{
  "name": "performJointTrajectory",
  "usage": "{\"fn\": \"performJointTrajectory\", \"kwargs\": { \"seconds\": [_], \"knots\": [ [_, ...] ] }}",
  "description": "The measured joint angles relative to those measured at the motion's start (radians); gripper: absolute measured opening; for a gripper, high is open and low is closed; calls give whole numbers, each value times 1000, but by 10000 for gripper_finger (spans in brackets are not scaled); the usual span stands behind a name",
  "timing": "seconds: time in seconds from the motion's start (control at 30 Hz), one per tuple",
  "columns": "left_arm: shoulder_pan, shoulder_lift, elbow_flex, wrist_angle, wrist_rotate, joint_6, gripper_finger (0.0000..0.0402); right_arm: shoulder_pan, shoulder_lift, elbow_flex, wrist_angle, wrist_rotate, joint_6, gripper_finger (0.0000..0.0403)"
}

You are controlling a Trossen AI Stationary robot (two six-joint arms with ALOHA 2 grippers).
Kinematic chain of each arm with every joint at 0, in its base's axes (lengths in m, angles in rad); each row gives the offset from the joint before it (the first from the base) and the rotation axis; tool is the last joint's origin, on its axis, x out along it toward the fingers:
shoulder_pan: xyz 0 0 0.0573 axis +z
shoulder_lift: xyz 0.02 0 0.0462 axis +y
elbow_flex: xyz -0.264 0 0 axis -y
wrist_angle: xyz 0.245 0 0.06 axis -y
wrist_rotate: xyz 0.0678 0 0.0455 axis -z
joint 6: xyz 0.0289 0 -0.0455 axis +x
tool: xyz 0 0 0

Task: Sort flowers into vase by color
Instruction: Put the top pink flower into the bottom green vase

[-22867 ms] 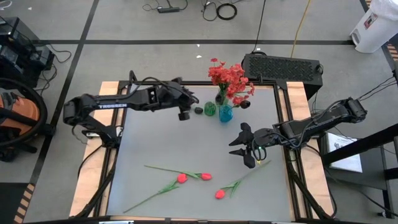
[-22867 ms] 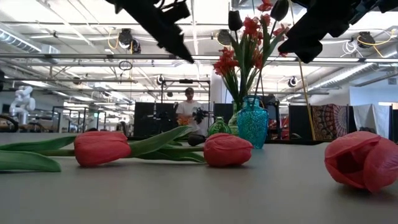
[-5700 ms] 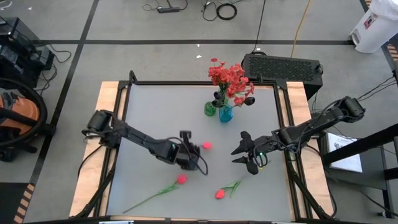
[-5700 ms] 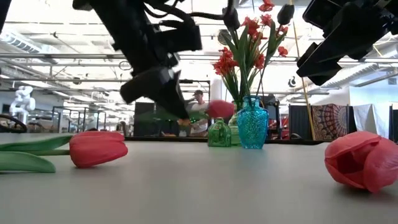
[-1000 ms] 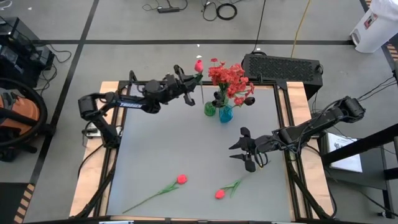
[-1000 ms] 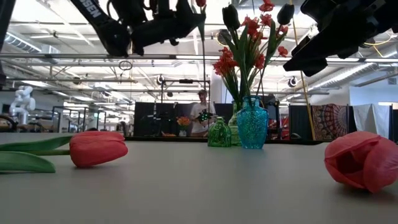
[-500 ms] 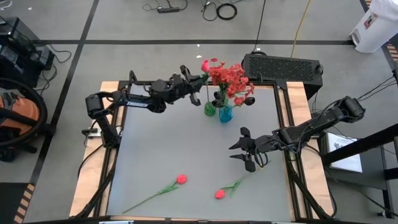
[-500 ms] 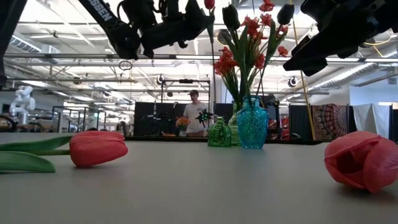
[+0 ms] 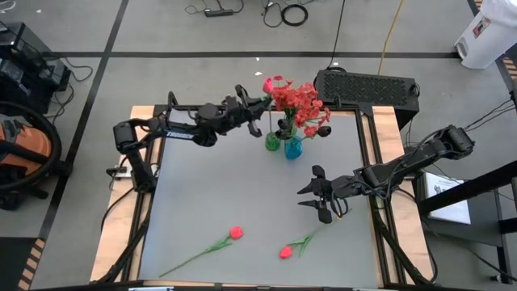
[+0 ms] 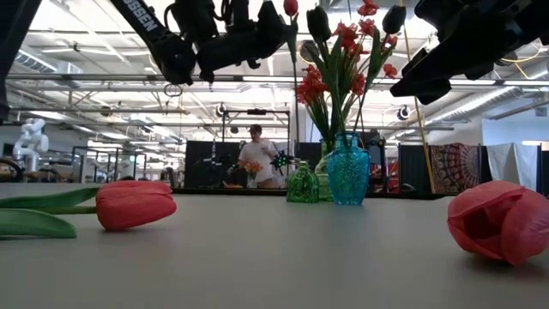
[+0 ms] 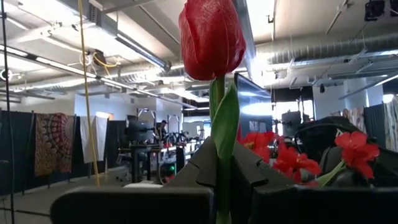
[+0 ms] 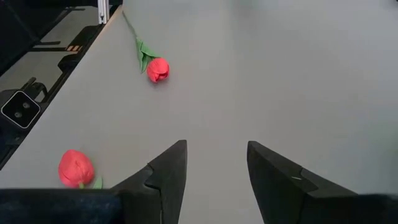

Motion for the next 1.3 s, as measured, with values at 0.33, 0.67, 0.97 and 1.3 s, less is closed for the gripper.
{"fn": "performJointTrajectory", "kwargs": {
  "seconds": [0.33, 0.67, 0.97, 1.3],
  "knots": [
    [0, 84, 52, 33, -1, 0, 15, 0, 0, 0, 8, 0, 2, 160],
    [0, 99, 62, 20, -1, 0, 15, 0, 0, 0, 7, 0, 1, 160],
    [2, 99, 61, 41, -1, 0, 15, 0, 0, 0, 7, 0, 1, 160],
    [2, 99, 61, 36, -1, -1, 15, 0, 0, 0, 7, 0, 3, 160]
  ]
}}
